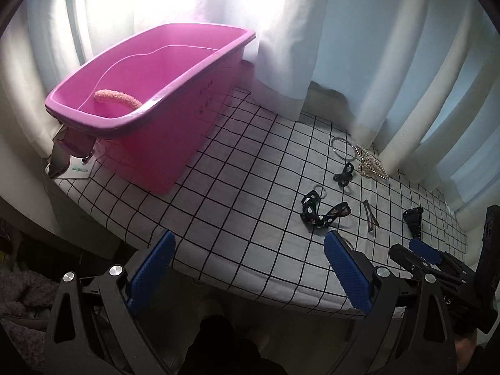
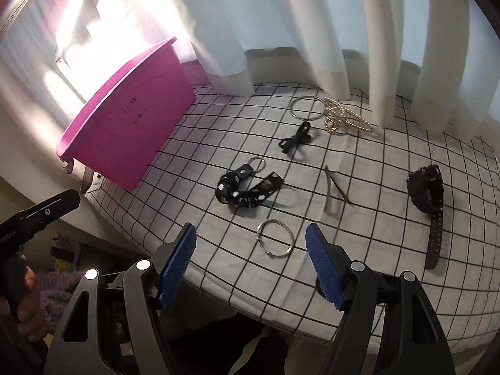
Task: Organize jewelry
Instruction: 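Withdraw both tools from the tub back over the table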
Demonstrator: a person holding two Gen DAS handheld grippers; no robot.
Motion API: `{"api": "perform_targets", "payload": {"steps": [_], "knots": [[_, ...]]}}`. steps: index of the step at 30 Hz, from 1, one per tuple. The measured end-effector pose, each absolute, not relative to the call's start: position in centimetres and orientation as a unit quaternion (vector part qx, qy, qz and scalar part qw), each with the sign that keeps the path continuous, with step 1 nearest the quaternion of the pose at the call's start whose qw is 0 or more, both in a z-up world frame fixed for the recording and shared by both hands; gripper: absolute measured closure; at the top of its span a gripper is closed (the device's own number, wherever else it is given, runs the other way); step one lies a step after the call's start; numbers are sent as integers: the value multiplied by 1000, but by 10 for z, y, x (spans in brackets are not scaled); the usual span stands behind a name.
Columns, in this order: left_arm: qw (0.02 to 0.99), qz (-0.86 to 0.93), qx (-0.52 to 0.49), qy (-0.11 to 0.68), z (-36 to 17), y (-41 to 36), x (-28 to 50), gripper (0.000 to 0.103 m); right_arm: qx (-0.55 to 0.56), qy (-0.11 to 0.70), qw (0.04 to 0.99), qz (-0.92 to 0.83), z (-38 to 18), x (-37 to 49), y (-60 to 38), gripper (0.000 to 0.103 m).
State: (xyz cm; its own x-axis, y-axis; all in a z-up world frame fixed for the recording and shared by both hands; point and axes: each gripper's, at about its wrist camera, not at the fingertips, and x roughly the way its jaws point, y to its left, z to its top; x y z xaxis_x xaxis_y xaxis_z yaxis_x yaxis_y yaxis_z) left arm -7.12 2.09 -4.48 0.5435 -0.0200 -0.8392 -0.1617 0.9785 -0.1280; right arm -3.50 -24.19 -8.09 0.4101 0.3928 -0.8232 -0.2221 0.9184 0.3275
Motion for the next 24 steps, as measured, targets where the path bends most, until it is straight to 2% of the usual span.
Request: {"api": "perform_targets", "payload": {"steps": [6,12,19,24], "knots": [[876,-22,-40,480,-71,-17,-52,9,149,497,852,73,-100,-68,-308,34],[870,-77,-23,487,-100,-52,-44,9,160,487,858,-22,-105,-89,-351,34],[863,-74,-31,499,-121,-87,-50,9,154,486,860,-26,-117,-91,-385,34],[866,-20,-59,496,-131,-112,-65,9,128,488,863,33,-130,-69,-406,34]]}}
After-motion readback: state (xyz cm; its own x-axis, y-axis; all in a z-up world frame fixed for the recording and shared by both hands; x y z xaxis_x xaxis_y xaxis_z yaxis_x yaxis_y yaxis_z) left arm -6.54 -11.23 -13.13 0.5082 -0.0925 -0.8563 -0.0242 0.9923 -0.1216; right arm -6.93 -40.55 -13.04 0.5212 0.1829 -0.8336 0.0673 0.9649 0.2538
